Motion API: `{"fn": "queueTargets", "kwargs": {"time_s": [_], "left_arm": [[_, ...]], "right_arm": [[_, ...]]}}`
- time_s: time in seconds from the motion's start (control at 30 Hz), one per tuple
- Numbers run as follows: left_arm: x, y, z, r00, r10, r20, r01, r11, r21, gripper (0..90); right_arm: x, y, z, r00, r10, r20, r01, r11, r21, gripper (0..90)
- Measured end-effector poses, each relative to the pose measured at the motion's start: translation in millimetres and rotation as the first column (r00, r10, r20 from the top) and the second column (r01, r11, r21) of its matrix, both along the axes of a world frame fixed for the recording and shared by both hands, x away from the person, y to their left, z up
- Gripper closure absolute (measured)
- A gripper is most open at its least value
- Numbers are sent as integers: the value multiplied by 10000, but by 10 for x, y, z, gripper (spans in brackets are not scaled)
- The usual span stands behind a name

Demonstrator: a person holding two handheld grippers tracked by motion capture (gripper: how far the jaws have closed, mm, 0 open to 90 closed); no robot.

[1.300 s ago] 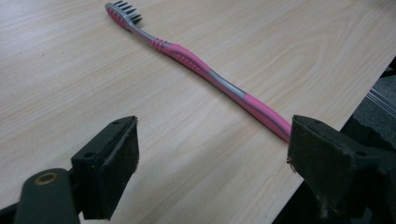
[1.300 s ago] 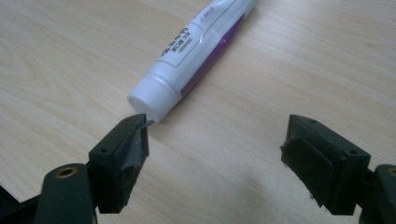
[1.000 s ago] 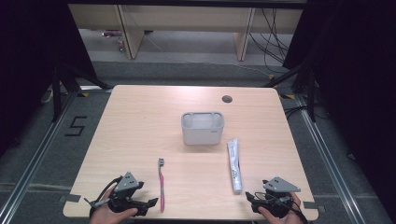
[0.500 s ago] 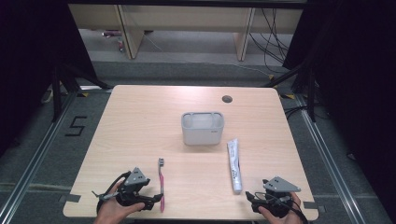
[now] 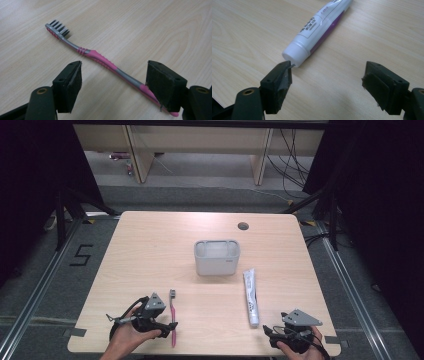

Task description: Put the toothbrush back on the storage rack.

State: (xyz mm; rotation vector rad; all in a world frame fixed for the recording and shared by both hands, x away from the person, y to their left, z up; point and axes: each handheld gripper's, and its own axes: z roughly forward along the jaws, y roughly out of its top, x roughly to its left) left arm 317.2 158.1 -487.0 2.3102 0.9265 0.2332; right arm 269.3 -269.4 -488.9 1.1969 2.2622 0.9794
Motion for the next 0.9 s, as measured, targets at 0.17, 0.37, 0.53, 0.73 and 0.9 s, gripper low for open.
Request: {"fn": "queueTargets", "kwargs": {"time_s": [0.17,0.37,0.53,0.73,0.9], "left_arm": [[46,-71,-8,9999,-126,-116,130,9994,324,299],[102,-138,-27,9997,-222,-125,230,9976,646,311],[133,-141,-8,9989,-355,-314,382,9950,922,327],[185,-172,4,9976,-486,-492,543,9911,1214,370],[218,-193,-4,9966,-531,-636,620,9873,1460,417]], "right_arm": [[-16,0,10,9996,-266,71,267,9995,-154,236],[-29,14,17,9994,-353,-28,353,9994,63,240],[-35,29,19,9989,-405,-242,409,9990,172,240],[-29,24,14,9995,-323,10,323,9995,47,241],[-26,25,10,9996,-284,73,283,9996,78,242]]}}
